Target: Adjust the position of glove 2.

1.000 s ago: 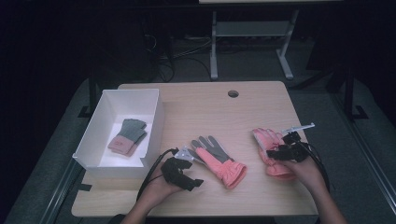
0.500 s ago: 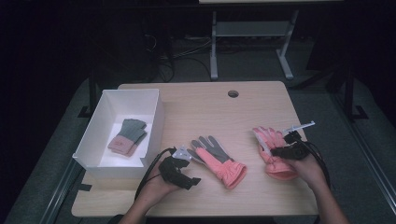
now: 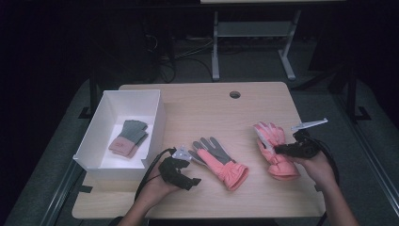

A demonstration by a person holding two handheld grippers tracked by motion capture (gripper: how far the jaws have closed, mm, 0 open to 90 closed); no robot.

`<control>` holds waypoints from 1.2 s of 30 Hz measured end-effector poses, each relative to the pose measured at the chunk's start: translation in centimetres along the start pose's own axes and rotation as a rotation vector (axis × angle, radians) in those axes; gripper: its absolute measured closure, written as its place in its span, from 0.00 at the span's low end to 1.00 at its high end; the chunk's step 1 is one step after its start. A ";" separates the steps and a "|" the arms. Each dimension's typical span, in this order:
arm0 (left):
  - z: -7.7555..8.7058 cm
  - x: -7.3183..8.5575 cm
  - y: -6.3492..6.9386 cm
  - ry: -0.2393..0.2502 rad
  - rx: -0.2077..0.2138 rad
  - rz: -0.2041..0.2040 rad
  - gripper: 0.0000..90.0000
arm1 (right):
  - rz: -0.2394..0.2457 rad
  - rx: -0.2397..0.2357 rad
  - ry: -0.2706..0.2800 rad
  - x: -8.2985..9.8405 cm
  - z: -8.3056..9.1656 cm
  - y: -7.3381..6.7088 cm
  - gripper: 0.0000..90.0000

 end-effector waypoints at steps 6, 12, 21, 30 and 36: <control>0.2 0.0 0.0 0.012 0.000 0.010 0.22 | 0.042 -0.029 0.043 -2.0 0.9 -0.9 0.94; 0.2 -0.1 0.0 0.022 0.001 0.020 0.22 | 0.095 -0.073 0.068 -4.3 1.3 -2.4 0.94; 0.2 -0.2 0.4 0.036 0.015 0.025 0.22 | 0.193 -0.136 0.091 -8.1 0.9 -5.2 0.94; 0.0 -0.1 0.8 0.038 0.027 0.028 0.22 | 0.300 -0.216 0.056 -10.5 -1.0 -8.2 0.94; 0.1 -0.1 0.7 0.038 0.027 0.030 0.22 | 0.359 -0.269 0.012 -11.4 -2.4 -9.8 0.94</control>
Point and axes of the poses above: each handheld gripper's, and its own axes: z roughly backward along the jaws, x roughly out of its underside, y roughly to its right, the point moved 5 cm from there along -z, roughly forward along the jaws, and after that the axes turned 12 degrees about z, right-handed, at the moved point
